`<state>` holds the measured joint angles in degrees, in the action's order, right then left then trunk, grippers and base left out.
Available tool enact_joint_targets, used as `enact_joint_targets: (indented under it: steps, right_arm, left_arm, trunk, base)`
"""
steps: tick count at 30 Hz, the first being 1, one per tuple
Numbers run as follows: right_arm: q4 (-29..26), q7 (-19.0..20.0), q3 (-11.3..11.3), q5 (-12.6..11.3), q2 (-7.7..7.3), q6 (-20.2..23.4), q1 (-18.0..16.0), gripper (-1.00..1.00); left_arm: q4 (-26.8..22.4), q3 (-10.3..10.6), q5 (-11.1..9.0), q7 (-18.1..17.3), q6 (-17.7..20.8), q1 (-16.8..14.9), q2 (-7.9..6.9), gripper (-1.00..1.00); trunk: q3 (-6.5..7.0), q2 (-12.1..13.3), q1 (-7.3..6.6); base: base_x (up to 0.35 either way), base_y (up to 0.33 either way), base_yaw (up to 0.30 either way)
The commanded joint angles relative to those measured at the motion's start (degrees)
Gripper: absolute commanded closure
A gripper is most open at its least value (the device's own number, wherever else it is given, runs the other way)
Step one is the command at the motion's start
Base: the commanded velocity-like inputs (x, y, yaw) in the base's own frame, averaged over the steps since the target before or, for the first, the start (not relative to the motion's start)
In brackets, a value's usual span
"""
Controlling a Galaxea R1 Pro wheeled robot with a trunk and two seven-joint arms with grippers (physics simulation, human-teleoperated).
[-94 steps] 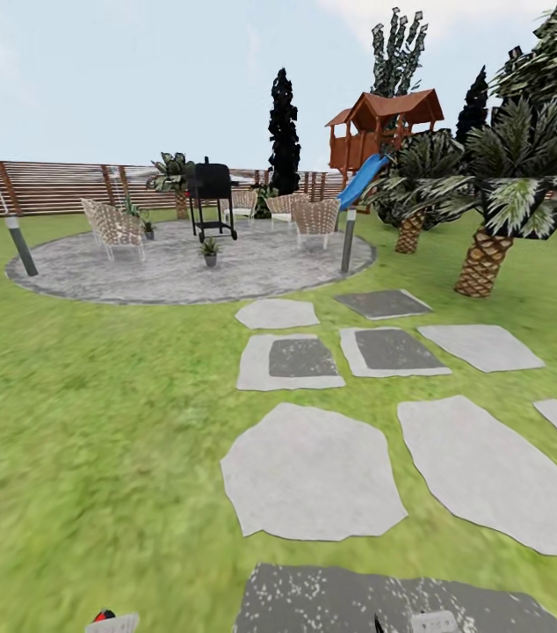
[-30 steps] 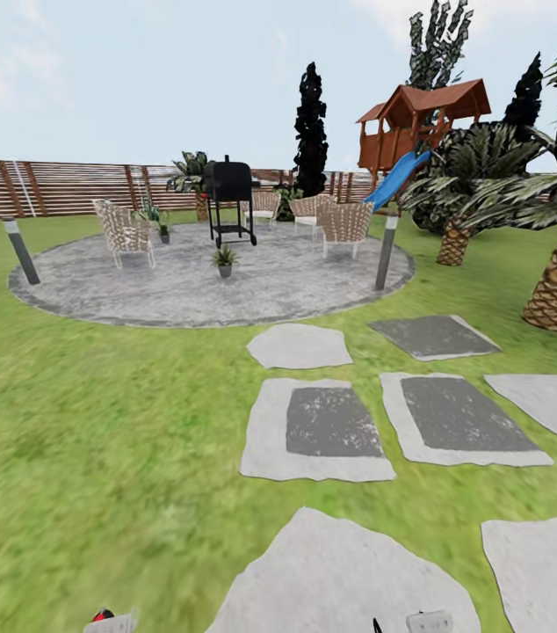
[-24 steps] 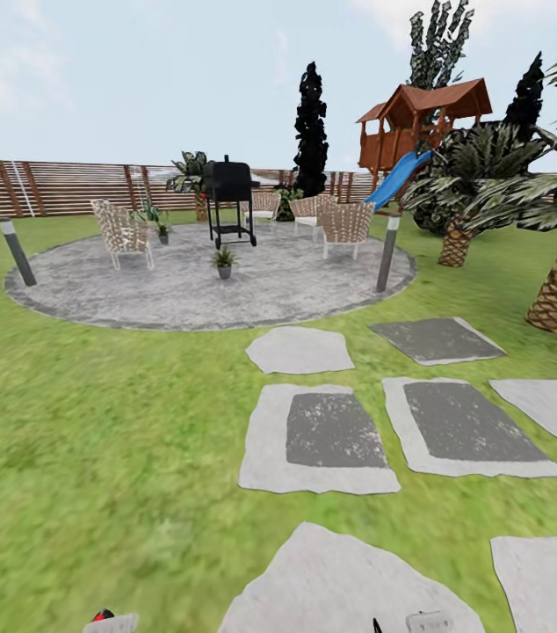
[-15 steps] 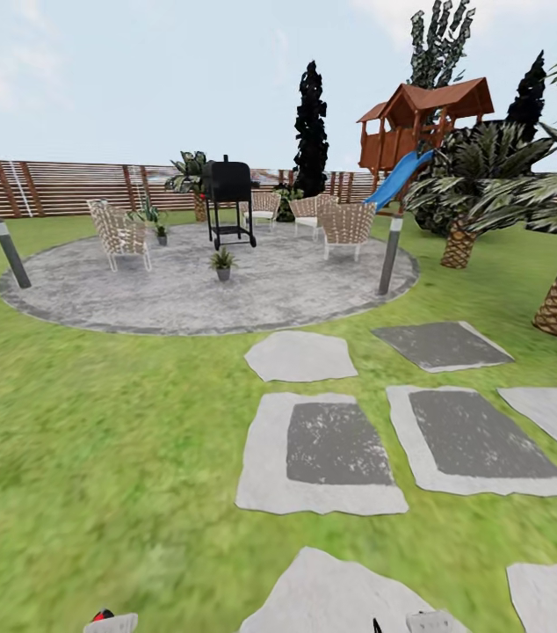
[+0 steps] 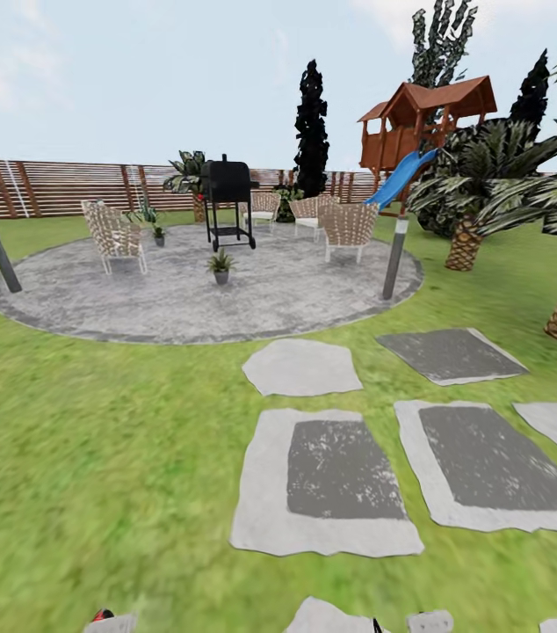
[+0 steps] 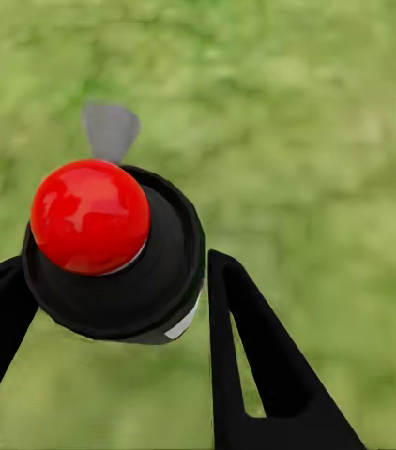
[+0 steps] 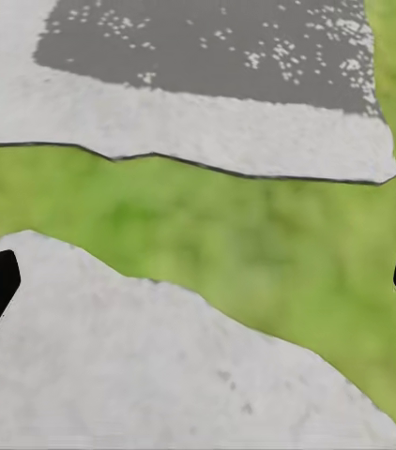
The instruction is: Pick up the pesticide atomizer in the garden and spray insectifuge to fully cover both potted plants in the garden.
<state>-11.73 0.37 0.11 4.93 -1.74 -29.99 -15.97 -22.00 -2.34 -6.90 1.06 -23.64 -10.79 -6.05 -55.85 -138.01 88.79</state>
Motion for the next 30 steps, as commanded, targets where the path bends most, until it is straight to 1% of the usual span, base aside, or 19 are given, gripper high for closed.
enact_joint_targets:
  steps: [1, 6, 18, 30]
  right_arm:
    - [0.04, -0.02, -0.03, 0.35, -0.01, -0.16, -0.03, -1.0]
    - [0.04, -0.02, -0.03, 0.35, 0.02, -0.16, -0.03, -1.0]
    - [0.04, -0.02, -0.03, 0.35, 0.06, -0.16, -0.03, -1.0]
    - [0.04, -0.02, -0.03, 0.35, -0.07, -0.22, -0.03, -1.0]
  left_arm:
    - [0.03, 0.14, -0.48, -0.01, -0.18, -0.04, -0.02, 1.0]
    - [0.03, 0.14, -0.48, -0.01, -0.18, -0.04, -0.01, 1.0]
    - [0.03, 0.14, -0.48, -0.01, -0.18, -0.05, 0.0, 1.0]
    - [0.03, 0.14, -0.48, -0.01, -0.18, -0.05, -0.02, 1.0]
  trunk:
    - [-0.05, -0.02, 0.02]
    - [-0.05, -0.02, 0.02]
    - [-0.05, -0.02, 0.02]
    - [-0.05, -0.02, 0.02]
  base:
    - [0.34, 0.0, 0.0]
    - [0.34, 0.0, 0.099]
    - [0.34, 0.0, 0.226]
    - [0.34, 0.0, 0.022]
